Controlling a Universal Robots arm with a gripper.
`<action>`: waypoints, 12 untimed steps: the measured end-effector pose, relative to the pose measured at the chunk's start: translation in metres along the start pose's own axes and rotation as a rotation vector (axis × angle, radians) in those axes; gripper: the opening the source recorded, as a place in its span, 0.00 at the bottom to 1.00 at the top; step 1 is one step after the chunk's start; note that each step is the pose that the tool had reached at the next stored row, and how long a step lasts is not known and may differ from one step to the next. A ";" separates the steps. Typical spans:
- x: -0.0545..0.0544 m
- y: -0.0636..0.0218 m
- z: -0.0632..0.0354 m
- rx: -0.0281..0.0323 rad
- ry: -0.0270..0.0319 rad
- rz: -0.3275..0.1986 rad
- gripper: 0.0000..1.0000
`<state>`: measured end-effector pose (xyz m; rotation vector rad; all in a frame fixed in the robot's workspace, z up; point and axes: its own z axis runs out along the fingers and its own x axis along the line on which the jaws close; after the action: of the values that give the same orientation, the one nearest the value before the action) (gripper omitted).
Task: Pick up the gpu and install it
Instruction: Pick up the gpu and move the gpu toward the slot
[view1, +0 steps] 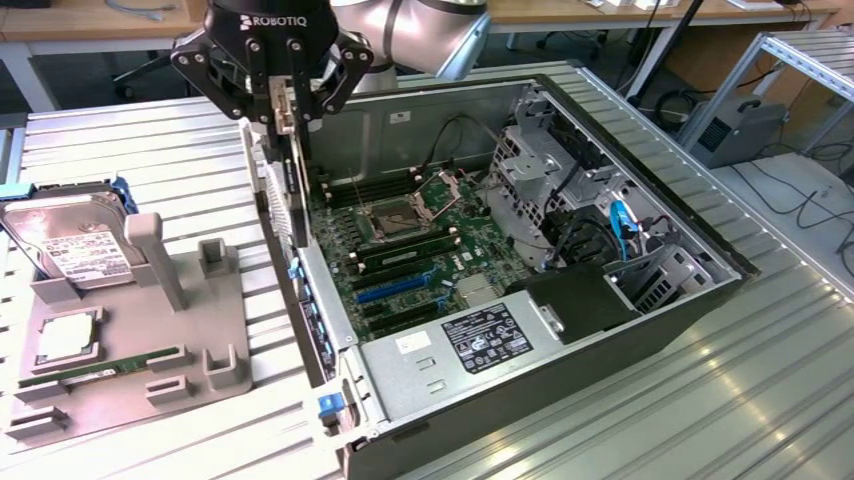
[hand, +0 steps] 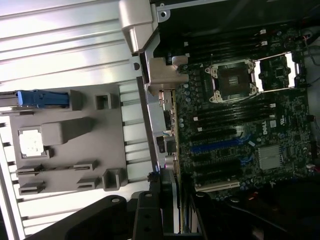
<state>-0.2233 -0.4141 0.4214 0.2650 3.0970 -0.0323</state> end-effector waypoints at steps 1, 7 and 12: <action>-0.001 0.0001 0.0003 0.0000 0.0000 0.000 0.28; -0.004 0.0007 0.0023 0.0000 0.0000 0.000 0.28; -0.006 0.0012 0.0039 0.0000 0.0000 0.000 0.28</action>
<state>-0.2166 -0.4141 0.4176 0.2649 3.0970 -0.0322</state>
